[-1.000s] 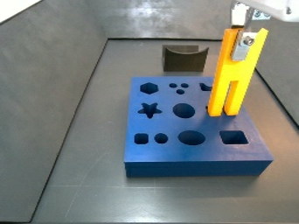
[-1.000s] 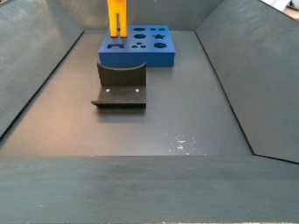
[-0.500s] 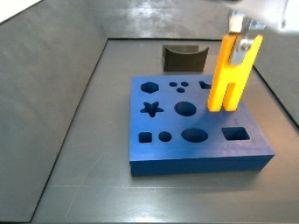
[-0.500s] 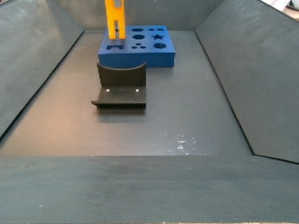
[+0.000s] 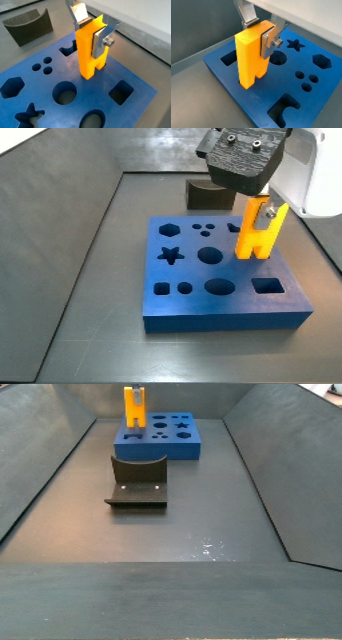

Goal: Pick up the double-square object. Move up. Place the double-square object on the fixture. Regrasp the double-square object. Move to above the board. Insert the double-square object.
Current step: Insert the double-square object.

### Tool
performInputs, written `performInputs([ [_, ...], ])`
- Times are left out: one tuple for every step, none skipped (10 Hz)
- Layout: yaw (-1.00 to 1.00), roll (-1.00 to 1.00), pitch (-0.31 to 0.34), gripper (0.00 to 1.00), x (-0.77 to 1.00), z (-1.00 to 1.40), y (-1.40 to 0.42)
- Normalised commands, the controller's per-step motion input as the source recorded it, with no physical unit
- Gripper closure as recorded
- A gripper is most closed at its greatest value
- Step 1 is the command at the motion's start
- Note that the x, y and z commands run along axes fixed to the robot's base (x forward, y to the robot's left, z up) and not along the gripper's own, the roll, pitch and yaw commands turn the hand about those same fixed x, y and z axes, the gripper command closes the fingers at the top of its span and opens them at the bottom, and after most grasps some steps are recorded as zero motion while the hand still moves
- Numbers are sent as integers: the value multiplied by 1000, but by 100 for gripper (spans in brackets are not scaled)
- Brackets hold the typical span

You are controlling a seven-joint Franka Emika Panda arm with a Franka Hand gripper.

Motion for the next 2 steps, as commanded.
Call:
performInputs([
  [0,0,0,0,0,0,0],
  [0,0,0,0,0,0,0],
])
